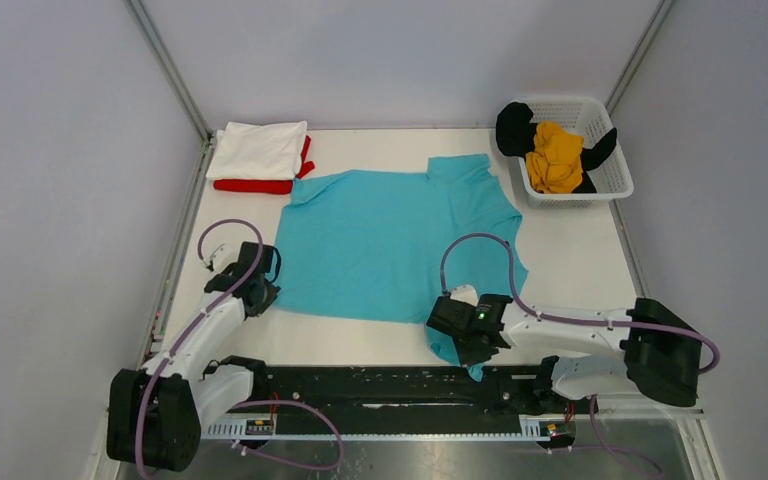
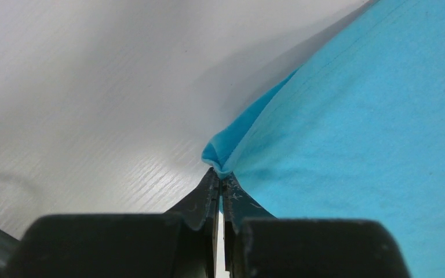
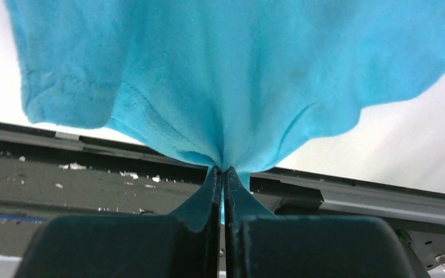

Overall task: Fold and stack the t-shirts
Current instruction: Grab the side of the flattened tshirt closest away from the robot with both arms

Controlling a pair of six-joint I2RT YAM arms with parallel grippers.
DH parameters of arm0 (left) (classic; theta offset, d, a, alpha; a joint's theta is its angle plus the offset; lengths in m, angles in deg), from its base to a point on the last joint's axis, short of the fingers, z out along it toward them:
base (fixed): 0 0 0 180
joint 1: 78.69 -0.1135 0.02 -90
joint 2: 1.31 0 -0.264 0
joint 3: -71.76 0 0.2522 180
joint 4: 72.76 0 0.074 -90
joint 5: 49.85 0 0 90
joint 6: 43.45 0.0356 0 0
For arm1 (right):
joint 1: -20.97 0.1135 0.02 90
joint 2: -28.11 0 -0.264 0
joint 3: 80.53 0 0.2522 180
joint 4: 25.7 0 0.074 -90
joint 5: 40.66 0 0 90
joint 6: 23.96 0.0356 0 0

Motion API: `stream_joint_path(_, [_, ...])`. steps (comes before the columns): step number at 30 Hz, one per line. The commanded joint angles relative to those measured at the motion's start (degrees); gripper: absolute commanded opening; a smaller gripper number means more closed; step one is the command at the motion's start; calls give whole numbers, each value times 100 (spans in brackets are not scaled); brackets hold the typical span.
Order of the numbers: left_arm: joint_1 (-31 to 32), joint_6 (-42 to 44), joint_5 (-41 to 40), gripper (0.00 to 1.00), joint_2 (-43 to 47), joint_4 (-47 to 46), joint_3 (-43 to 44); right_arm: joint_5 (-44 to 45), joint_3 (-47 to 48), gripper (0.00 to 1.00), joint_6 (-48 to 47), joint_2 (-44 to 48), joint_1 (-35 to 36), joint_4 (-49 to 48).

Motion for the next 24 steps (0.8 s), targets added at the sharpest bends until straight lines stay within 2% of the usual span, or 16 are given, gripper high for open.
stream_joint_path(1, [-18, -124, 44, 0, 553, 657, -100, -121, -16, 0, -197, 639, 7, 700])
stream_joint_path(5, [-14, -270, 286, 0, 1227, 1065, -329, -641, -48, 0, -282, 1148, 75, 1302])
stream_joint_path(11, [270, -907, 388, 0, 1976, 1638, -443, -874, -58, 0, -293, 1584, 91, 1753])
stream_joint_path(15, [337, -905, 387, 0, 2272, 1648, -311, -286, 136, 0, -235, 1582, 83, 1607])
stream_joint_path(20, [344, -660, 299, 0, 2143, 1418, 43, 462, 797, 0, -284, 1363, 0, 1545])
stream_joint_path(24, [342, -525, 456, 0, 1887, 909, 155, 780, 1058, 0, -484, 1521, -531, 1365])
